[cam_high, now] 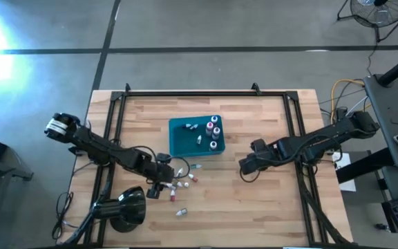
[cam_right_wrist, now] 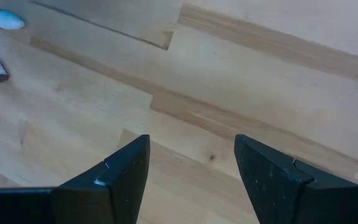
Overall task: Pick & Place food coloring
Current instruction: Put the small red food coloring bottle into the blue bin
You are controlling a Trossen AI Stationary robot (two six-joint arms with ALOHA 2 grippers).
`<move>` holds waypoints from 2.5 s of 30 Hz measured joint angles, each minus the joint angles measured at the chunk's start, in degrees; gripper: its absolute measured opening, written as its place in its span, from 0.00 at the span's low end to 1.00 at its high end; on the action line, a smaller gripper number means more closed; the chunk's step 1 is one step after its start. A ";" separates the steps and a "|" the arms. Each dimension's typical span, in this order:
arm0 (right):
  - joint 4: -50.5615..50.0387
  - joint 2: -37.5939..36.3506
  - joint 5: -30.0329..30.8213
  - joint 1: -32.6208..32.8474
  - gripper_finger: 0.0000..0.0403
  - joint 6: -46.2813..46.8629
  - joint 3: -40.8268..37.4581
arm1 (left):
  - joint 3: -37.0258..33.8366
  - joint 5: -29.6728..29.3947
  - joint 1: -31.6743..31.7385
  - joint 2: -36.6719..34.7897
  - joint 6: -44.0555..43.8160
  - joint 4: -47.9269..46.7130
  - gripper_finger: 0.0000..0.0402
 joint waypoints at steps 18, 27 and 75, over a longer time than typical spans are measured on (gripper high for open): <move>-0.10 0.00 1.74 -0.05 0.57 0.23 -0.04 | -2.88 -3.30 -2.82 4.09 -5.42 6.37 0.43; -0.15 0.00 1.73 -0.03 0.57 0.27 -0.15 | -2.89 -5.56 -3.25 5.53 -5.58 7.25 0.39; -1.68 0.00 3.08 -0.03 0.57 0.23 -0.15 | 8.18 -34.42 13.50 -1.81 -5.58 5.32 0.33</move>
